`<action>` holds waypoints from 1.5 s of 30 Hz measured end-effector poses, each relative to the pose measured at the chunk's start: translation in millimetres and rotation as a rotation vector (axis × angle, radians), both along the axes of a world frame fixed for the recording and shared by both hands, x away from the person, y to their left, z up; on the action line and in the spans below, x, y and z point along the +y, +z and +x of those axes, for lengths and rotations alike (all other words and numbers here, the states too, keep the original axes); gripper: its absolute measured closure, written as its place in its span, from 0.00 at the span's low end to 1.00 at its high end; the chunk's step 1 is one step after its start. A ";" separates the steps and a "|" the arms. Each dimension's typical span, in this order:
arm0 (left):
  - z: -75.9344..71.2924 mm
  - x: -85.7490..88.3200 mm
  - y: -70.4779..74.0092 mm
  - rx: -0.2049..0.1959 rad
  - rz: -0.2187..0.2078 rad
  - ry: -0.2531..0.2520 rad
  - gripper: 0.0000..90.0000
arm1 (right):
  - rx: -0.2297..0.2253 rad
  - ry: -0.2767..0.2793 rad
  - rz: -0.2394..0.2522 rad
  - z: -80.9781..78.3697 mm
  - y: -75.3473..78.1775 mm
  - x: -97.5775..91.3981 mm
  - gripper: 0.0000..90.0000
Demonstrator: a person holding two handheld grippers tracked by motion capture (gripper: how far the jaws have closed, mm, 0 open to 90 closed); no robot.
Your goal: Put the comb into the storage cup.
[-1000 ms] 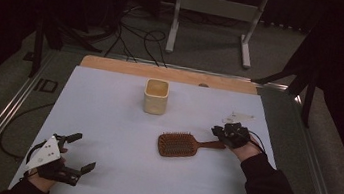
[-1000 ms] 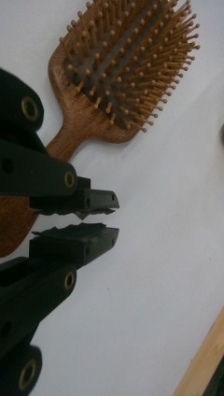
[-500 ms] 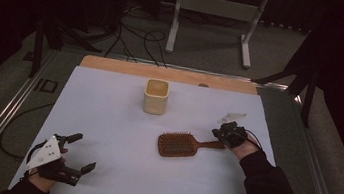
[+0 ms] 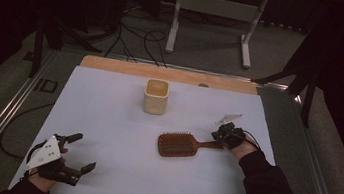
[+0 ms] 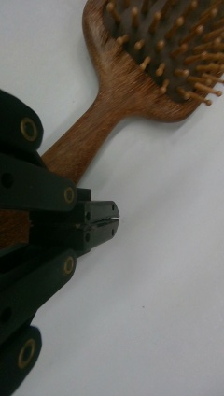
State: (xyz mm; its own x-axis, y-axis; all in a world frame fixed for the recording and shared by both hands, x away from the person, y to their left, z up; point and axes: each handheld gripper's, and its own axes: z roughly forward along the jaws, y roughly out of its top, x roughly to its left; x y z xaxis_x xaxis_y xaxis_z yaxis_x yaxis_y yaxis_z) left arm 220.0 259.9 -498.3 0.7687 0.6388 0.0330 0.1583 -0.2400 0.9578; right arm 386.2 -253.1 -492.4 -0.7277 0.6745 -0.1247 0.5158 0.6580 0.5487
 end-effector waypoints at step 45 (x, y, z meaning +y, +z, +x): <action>-0.6 -0.4 0.9 -0.002 0.004 -0.002 0.00 | 0.051 0.016 0.051 -69.1 -13.2 -0.2 1.00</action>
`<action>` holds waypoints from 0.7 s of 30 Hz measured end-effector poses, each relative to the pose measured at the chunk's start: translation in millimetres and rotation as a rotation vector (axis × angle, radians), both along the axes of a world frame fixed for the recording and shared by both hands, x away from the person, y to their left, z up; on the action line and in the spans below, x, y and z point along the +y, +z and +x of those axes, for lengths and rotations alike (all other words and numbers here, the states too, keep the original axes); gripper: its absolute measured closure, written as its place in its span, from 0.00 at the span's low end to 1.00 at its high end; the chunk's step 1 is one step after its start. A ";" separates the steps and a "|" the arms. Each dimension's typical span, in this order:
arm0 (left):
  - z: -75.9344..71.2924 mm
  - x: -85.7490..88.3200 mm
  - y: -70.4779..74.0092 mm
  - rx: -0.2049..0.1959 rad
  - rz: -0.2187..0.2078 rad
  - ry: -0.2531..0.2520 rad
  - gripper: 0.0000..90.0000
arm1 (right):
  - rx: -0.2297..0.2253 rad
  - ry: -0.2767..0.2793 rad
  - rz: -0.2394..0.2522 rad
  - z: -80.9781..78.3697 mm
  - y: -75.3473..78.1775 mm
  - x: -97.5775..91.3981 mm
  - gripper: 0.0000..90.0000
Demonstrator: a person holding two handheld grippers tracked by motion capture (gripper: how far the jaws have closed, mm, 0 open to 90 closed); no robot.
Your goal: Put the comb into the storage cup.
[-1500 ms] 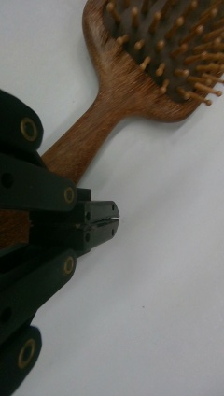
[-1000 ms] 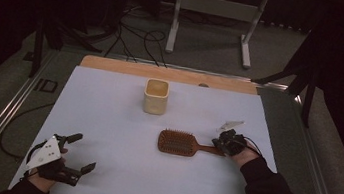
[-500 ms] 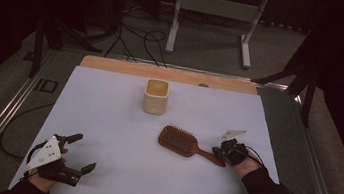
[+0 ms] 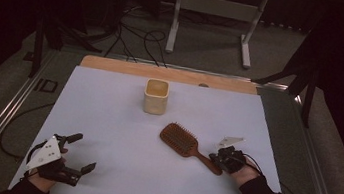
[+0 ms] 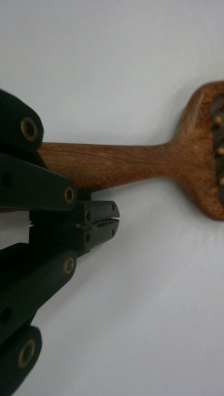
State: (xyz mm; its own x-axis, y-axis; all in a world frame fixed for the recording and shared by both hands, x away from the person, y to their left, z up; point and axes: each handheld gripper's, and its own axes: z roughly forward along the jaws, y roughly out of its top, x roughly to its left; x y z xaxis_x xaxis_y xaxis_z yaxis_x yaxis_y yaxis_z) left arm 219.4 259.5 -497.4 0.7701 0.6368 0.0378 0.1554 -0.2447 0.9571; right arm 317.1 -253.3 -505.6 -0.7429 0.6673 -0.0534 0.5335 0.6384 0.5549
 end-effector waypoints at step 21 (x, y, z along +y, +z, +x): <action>0.3 -0.3 -0.1 0.003 0.001 0.002 0.00 | 0.027 0.041 -0.010 -25.2 1.8 17.8 1.00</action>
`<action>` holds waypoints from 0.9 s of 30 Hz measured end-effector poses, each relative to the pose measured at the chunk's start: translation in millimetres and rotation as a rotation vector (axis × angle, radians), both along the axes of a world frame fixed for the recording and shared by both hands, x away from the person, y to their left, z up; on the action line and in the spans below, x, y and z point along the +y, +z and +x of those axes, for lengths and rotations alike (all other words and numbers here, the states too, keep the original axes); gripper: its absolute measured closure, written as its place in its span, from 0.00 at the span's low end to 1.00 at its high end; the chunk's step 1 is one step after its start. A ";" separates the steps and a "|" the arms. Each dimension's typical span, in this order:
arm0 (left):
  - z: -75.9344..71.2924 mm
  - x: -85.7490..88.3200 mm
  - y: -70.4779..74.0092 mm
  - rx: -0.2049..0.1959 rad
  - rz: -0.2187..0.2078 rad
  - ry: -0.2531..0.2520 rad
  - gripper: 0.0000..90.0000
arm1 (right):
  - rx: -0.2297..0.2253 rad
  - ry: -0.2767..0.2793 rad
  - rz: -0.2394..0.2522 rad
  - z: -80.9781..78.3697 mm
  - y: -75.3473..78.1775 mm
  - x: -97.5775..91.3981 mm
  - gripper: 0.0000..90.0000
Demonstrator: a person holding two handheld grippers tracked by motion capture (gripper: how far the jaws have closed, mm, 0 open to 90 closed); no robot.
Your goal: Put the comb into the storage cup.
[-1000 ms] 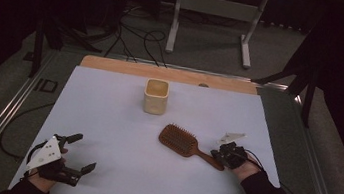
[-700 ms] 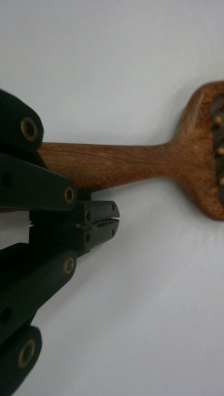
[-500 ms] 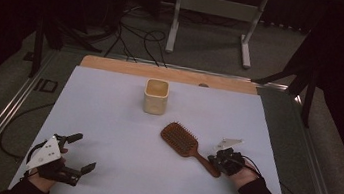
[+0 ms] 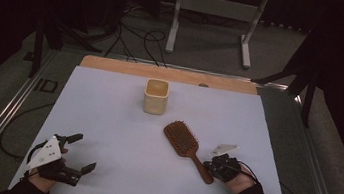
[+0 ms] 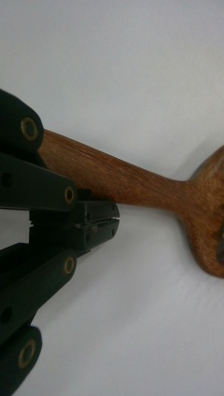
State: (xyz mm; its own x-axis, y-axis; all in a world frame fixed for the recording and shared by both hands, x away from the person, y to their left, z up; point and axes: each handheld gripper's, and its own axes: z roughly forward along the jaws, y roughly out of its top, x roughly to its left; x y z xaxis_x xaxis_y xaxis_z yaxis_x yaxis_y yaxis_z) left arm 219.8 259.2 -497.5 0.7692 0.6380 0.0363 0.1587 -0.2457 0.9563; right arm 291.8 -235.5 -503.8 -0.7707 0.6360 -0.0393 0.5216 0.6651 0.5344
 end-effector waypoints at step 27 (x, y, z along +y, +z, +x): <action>0.2 -0.6 -0.8 0.008 0.009 0.000 0.00 | -0.025 -0.055 -0.005 -2.4 13.3 -9.2 0.98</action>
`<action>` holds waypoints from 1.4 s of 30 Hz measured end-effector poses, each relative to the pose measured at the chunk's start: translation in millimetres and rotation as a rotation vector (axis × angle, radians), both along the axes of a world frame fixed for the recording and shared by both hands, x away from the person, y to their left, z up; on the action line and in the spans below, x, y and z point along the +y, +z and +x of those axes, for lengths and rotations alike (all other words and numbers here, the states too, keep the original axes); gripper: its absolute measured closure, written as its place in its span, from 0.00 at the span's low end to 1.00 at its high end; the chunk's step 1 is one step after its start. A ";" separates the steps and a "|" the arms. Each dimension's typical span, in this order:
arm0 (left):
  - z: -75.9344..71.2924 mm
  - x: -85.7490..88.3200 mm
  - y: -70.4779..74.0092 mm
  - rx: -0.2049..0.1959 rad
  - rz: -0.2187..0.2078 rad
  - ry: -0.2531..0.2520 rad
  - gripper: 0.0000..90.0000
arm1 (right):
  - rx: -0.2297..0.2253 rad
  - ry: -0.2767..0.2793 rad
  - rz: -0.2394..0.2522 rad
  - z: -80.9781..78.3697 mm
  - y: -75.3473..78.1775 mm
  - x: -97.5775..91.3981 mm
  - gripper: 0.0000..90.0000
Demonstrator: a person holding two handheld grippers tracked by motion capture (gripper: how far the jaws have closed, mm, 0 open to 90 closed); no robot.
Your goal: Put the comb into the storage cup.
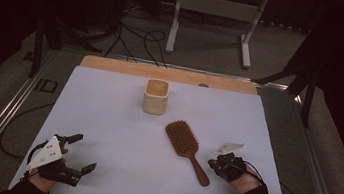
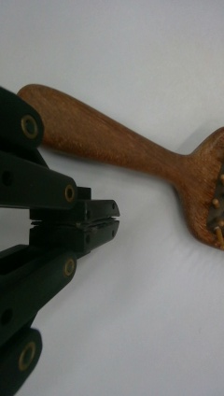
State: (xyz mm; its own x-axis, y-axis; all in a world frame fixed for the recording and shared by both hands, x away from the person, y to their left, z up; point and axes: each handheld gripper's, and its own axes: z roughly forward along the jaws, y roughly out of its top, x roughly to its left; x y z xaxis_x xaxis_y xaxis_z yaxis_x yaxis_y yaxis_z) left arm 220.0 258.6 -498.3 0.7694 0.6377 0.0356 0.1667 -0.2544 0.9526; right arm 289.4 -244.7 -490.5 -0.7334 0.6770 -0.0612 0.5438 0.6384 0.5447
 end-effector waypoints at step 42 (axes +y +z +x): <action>0.0 0.0 0.1 0.004 0.002 -0.001 0.00 | 0.100 -0.068 -0.053 23.6 28.0 55.8 0.12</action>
State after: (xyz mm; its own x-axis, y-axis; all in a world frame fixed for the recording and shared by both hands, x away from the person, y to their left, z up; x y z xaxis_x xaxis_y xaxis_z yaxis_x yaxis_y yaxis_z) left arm 220.0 258.6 -498.2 0.7701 0.6370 0.0342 0.1699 -0.2564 0.9515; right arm 313.0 -188.9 -462.5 -0.6899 0.7234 -0.0271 0.6367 0.6243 0.4526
